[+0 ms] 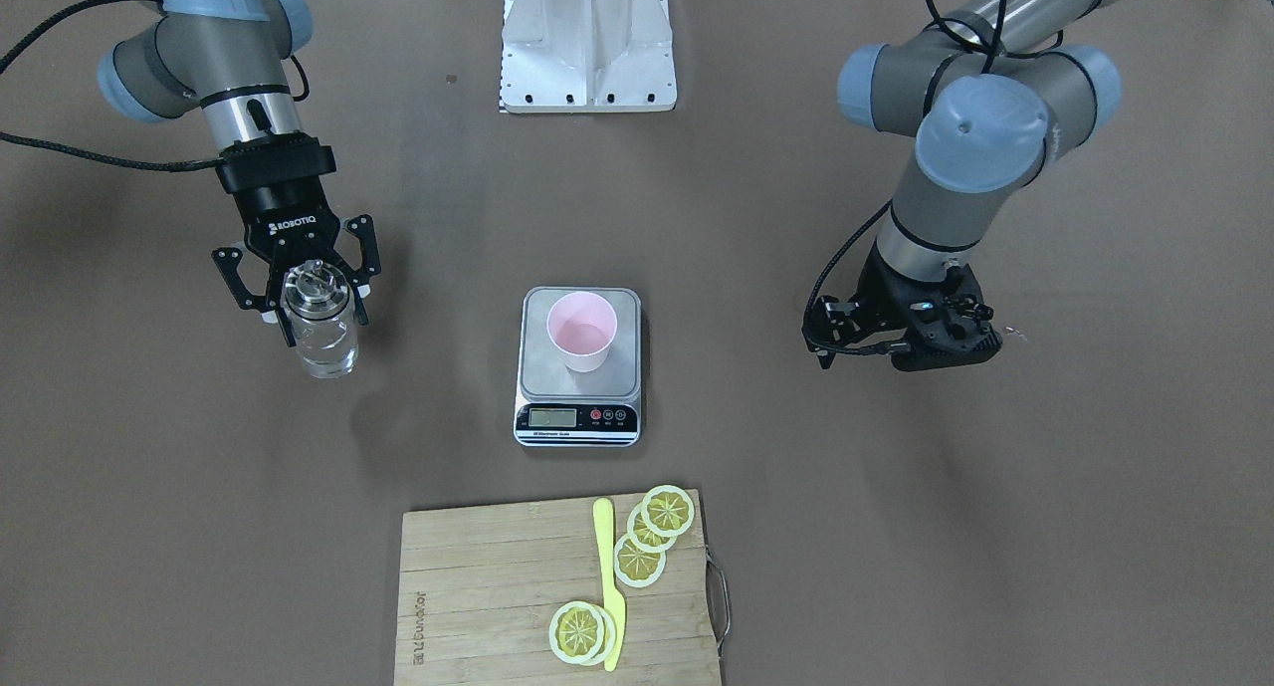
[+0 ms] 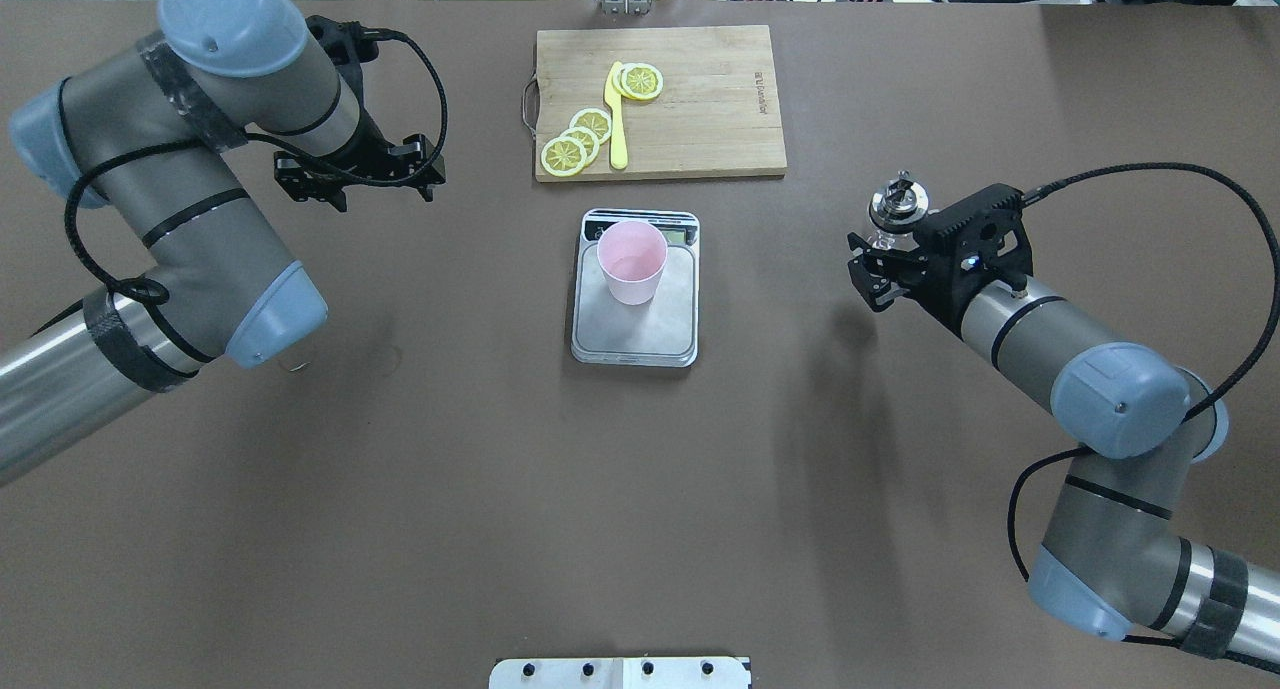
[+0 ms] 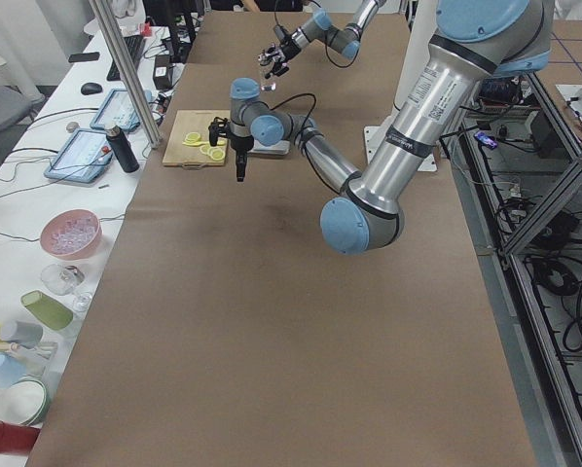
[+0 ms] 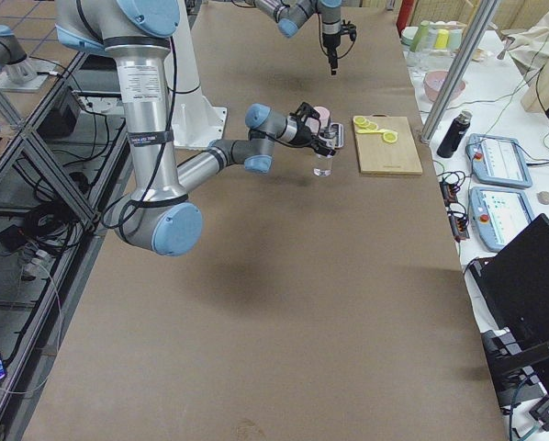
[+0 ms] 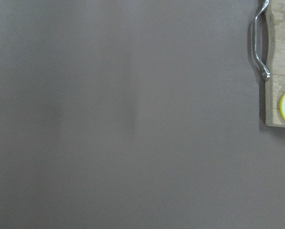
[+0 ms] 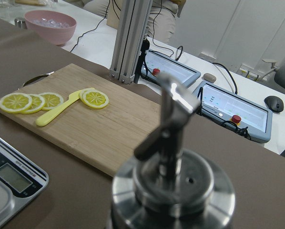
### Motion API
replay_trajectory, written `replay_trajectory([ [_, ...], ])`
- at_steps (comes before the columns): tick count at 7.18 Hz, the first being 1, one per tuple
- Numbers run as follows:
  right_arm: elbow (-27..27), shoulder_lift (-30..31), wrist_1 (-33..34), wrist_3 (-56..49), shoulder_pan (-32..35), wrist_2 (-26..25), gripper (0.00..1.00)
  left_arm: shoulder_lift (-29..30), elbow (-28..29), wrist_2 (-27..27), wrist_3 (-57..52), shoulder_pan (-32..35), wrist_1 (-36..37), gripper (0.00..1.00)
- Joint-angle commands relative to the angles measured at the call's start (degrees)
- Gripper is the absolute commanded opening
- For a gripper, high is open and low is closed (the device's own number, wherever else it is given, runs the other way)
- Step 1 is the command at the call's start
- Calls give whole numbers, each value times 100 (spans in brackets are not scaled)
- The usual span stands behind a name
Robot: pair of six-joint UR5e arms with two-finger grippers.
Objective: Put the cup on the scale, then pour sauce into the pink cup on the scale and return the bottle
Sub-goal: 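Lift the sauce bottle with the right gripper and carry it over the pink cup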
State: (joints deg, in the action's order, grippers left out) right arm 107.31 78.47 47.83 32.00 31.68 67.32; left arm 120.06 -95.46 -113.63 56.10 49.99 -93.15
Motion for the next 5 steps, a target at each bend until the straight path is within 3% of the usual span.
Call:
replay_trajectory([
  [1, 88, -611, 1284, -639, 32, -314, 0, -359, -34, -18, -1237, 683, 7, 99],
  [3, 71, -928, 2323, -1422, -431, -1322, 0, -798, -52, -10, -2608, 1002, -19, 99],
  [5, -17, -1192, 3130, -1591, -933, -2157, 0, -870, -34, -19, -2648, 1118, -28, 99],
])
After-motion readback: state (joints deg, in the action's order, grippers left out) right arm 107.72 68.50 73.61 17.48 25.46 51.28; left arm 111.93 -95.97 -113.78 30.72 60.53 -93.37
